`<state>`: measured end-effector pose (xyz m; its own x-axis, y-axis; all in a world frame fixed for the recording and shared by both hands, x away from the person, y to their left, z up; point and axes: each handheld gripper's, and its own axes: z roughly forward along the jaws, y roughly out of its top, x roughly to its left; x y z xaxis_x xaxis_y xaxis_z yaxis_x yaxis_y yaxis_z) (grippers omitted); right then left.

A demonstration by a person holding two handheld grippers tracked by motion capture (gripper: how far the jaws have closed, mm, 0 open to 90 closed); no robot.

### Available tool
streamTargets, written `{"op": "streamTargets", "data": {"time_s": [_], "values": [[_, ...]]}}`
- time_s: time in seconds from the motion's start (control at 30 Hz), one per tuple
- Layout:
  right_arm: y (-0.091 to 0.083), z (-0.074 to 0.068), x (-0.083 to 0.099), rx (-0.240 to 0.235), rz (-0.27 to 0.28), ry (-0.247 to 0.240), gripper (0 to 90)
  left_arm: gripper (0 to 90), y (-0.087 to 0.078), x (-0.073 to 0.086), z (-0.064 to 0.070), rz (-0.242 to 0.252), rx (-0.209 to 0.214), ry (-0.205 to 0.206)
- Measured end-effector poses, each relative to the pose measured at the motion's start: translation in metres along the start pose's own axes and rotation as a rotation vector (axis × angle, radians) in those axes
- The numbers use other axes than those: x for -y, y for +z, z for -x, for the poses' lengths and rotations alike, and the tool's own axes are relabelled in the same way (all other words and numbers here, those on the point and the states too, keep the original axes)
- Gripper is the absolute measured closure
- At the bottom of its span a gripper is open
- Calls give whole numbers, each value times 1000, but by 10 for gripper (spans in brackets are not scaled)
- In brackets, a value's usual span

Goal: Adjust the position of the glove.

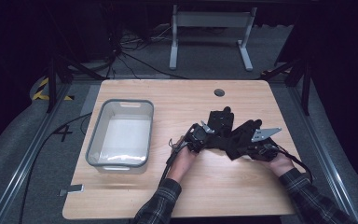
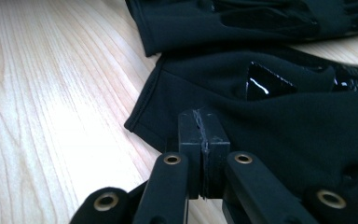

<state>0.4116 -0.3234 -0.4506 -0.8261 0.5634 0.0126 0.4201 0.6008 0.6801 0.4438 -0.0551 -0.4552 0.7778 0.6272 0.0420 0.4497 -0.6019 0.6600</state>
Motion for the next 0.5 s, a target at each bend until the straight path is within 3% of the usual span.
{"op": "streamTargets", "data": {"time_s": [0.13,0.37,0.5], "values": [[-2,3,2,10,-7,5,900,898,-2,2,-5,-2,-24,-6],[-8,10,6,35,-19,18,900,897,-10,10,-21,-23,-80,-56],[-11,12,8,46,-24,23,900,886,-12,12,-24,-7,-63,-83]]}}
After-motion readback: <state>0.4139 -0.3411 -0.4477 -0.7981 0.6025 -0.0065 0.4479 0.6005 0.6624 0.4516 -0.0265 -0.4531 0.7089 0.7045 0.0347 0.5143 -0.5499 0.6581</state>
